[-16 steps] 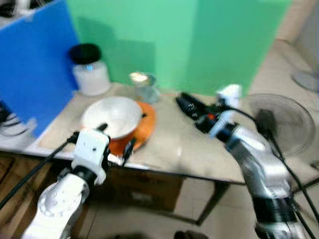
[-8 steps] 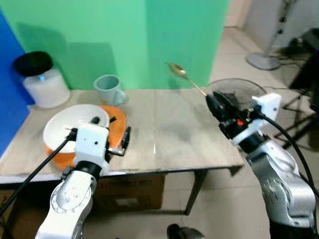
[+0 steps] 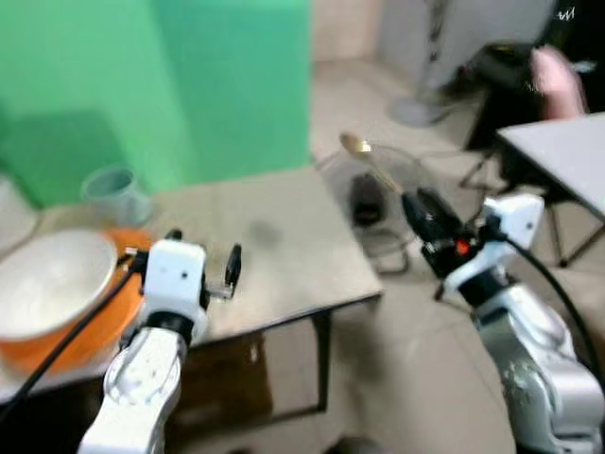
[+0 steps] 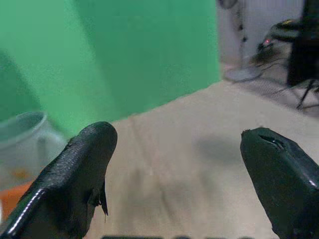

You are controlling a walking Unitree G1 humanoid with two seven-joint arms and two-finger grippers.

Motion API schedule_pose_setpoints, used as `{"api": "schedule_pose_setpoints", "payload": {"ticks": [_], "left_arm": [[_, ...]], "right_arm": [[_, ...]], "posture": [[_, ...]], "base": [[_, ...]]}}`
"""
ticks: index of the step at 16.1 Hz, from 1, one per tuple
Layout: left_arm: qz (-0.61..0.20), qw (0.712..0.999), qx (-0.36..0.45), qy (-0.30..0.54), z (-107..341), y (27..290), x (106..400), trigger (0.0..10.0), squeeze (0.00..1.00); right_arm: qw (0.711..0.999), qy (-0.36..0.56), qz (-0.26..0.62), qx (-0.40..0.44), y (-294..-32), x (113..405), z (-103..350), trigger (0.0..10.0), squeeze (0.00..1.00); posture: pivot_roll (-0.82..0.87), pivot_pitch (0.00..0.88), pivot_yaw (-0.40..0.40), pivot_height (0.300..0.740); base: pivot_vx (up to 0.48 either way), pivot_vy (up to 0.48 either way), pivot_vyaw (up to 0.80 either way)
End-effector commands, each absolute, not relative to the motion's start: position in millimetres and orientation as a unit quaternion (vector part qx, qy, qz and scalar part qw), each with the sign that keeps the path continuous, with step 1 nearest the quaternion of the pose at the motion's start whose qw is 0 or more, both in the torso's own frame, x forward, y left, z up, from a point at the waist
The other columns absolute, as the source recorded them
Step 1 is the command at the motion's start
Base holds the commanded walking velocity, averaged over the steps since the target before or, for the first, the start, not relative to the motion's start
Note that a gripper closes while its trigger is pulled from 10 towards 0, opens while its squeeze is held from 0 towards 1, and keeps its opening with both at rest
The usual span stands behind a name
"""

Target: Setting the table

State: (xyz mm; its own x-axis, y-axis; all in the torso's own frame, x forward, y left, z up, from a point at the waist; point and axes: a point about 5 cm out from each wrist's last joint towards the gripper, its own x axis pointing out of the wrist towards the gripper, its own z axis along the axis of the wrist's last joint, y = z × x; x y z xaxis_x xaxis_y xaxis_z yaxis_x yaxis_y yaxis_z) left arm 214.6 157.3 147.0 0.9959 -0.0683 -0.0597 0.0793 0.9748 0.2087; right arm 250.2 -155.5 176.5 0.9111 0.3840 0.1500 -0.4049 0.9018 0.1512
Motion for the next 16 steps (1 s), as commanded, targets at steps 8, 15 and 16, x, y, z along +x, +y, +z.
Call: {"api": "schedule_pose_setpoints", "payload": {"ticks": [8, 15, 16], "left_arm": [[-0.030, 0.994, 0.107, 0.024, 148, 158, 215, 10.0, 0.00], [-0.037, 0.994, 0.102, 0.021, 147, 155, 216, 10.0, 0.00], [-0.037, 0.994, 0.101, 0.021, 147, 155, 216, 10.0, 0.00]], "right_arm": [[0.980, -0.071, 0.172, 0.074, -161, 246, 184, 10.0, 0.00], [0.988, -0.072, 0.122, 0.062, -174, 246, 182, 10.0, 0.00], [0.989, -0.072, 0.117, 0.059, -175, 246, 182, 10.0, 0.00]], "posture": [[-0.11, 0.000, 0.036, 0.740], [-0.12, 0.000, 0.040, 0.740], [-0.12, 0.000, 0.040, 0.740]], "base": [[0.000, 0.000, -0.80], [0.000, 0.000, -0.80], [0.000, 0.000, -0.80]]}}
